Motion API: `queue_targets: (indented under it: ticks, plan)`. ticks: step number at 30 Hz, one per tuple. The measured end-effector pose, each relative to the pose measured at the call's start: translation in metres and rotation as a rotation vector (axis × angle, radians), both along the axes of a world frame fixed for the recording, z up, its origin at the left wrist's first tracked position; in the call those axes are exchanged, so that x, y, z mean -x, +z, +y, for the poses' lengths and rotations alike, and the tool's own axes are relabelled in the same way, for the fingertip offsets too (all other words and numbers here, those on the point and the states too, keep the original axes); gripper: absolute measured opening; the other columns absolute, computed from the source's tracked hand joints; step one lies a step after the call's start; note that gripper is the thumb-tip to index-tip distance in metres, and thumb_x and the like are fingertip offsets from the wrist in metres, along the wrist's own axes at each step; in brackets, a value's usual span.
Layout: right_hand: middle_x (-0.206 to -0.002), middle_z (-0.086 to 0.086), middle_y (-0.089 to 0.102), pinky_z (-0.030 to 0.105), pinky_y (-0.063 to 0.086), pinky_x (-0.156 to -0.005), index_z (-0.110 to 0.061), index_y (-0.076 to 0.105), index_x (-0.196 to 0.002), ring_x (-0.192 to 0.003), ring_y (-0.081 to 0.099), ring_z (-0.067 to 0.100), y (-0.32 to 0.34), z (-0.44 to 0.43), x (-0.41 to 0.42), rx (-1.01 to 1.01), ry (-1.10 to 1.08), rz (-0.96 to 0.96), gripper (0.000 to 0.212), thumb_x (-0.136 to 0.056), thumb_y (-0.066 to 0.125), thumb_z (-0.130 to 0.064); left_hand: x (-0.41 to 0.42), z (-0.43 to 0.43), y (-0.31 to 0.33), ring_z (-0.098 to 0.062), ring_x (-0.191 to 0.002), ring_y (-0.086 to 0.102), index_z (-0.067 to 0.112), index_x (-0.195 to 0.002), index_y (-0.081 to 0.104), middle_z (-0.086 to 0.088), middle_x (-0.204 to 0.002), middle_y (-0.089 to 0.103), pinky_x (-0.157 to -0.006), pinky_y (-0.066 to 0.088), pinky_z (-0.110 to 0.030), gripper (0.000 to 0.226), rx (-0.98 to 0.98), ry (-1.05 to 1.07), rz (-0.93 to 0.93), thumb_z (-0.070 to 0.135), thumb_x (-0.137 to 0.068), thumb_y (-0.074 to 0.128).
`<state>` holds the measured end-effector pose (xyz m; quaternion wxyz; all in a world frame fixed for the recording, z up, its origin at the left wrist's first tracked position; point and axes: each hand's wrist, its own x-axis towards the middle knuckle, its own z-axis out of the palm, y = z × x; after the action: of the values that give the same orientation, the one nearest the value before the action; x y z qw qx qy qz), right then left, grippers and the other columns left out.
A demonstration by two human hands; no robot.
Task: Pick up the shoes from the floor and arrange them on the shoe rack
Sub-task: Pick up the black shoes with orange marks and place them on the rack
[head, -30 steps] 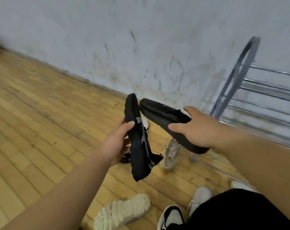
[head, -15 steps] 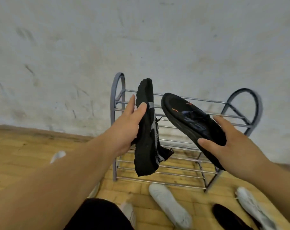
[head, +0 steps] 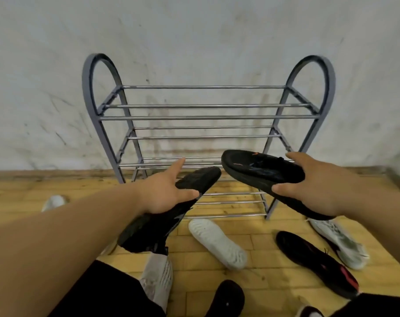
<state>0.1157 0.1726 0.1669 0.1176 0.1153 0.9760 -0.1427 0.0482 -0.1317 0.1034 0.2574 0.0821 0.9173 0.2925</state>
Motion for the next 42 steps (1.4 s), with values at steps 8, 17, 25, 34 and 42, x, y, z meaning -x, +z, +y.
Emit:
queue_targets:
  ticks: [8, 17, 25, 34, 42]
  plan:
    - [-0.149, 0.006, 0.053, 0.035, 0.047, -0.088, -0.035, 0.016, -0.162, -0.108, 0.057, 0.027, -0.02, -0.015, 0.001, 0.014, 0.074, -0.038, 0.092, -0.089, 0.064, -0.066, 0.005, -0.008, -0.002, -0.032, -0.142, 0.046, 0.038, -0.164, -0.006, -0.004, -0.168, 0.032, -0.108, 0.04, -0.035, 0.112, 0.242, -0.055, 0.106, 0.06, -0.087, 0.073]
    - [-0.146, 0.003, 0.053, 0.031, 0.041, -0.079, -0.034, 0.016, -0.16, -0.104, 0.056, 0.022, -0.019, -0.038, -0.001, -0.012, 0.26, -0.086, 0.105, -0.079, 0.072, -0.07, -0.018, 0.003, 0.009, -0.025, -0.157, 0.017, 0.04, -0.163, -0.006, 0.001, -0.174, 0.009, -0.123, 0.023, -0.041, 0.124, 0.196, -0.297, 0.226, 0.062, -0.077, 0.08]
    - [-0.135, -0.011, 0.052, 0.04, 0.054, -0.091, -0.045, 0.029, -0.127, -0.104, 0.062, 0.013, -0.025, -0.027, -0.012, 0.169, 0.419, -0.064, 0.083, -0.069, 0.086, -0.06, -0.023, 0.014, 0.005, -0.02, -0.149, 0.032, 0.043, -0.163, 0.0, 0.008, -0.165, 0.029, -0.113, 0.03, -0.029, 0.129, 0.213, -0.487, 0.157, 0.063, -0.07, 0.086]
    - [-0.169, 0.001, 0.024, 0.036, 0.041, -0.111, -0.035, -0.003, -0.163, -0.145, 0.041, 0.027, -0.052, -0.019, 0.0, 0.01, 0.405, -0.3, 0.123, -0.078, 0.084, -0.054, -0.02, 0.028, 0.009, -0.019, -0.113, 0.047, 0.04, -0.161, 0.022, 0.012, -0.117, 0.039, -0.099, 0.042, -0.033, 0.108, 0.372, -0.52, 0.148, 0.065, -0.074, 0.081]
    - [-0.164, 0.004, 0.035, 0.042, 0.043, -0.111, -0.031, 0.011, -0.163, -0.143, 0.044, 0.03, -0.113, 0.002, 0.01, -0.228, 0.343, -0.625, 0.11, -0.081, 0.079, -0.057, -0.008, 0.03, -0.011, -0.022, -0.107, 0.056, 0.033, -0.146, 0.045, 0.007, -0.117, 0.056, -0.094, 0.052, -0.041, 0.097, 0.745, -0.477, 0.048, 0.076, -0.065, 0.077]
